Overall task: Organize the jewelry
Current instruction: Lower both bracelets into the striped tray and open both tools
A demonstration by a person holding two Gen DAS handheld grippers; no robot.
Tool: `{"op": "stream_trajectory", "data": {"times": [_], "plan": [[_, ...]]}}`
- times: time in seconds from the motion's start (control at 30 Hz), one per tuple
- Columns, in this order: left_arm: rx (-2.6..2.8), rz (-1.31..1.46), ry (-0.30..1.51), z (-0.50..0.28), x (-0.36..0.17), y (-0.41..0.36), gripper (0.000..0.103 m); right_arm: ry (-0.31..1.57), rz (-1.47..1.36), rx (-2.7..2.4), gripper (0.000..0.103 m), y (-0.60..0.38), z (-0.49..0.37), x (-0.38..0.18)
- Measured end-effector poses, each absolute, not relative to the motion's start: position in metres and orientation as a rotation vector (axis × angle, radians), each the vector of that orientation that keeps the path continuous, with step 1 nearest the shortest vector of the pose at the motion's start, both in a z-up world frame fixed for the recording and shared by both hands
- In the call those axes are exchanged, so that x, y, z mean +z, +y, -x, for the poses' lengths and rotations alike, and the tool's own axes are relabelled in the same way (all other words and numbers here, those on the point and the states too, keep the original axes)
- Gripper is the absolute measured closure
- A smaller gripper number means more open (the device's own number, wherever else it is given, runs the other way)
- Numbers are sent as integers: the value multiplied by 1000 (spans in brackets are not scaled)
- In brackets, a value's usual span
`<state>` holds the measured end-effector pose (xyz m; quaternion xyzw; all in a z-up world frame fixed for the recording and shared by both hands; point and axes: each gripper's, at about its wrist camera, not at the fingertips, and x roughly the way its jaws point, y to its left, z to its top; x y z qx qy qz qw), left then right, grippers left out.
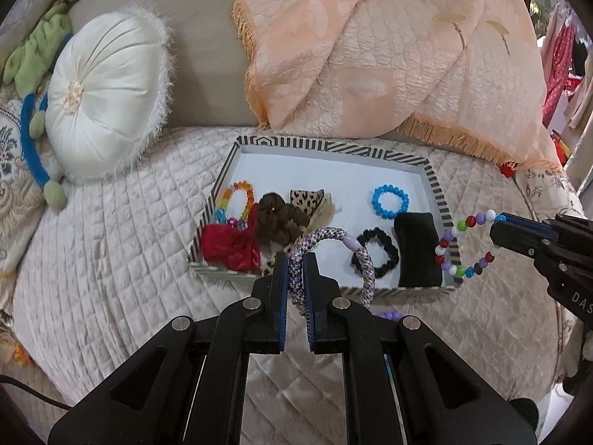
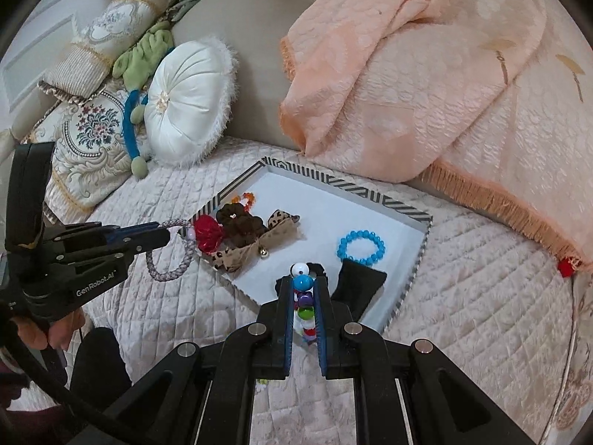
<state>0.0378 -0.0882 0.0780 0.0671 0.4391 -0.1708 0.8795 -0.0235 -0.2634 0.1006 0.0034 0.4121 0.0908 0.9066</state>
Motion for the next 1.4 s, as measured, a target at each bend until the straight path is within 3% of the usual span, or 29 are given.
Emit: {"op": "stream_trajectory", "data": {"times": [0.63, 1.23, 1.4], "plan": [[-296, -78, 1011, -154, 55, -105, 96, 912, -51, 203, 94, -251, -86, 55], [-196, -51, 1127, -237, -25, -120, 96, 976, -132, 50, 94, -294, -161, -7], [-192, -46, 1121, -240, -27, -120, 94, 956, -147, 65, 80, -294, -159, -6]]}}
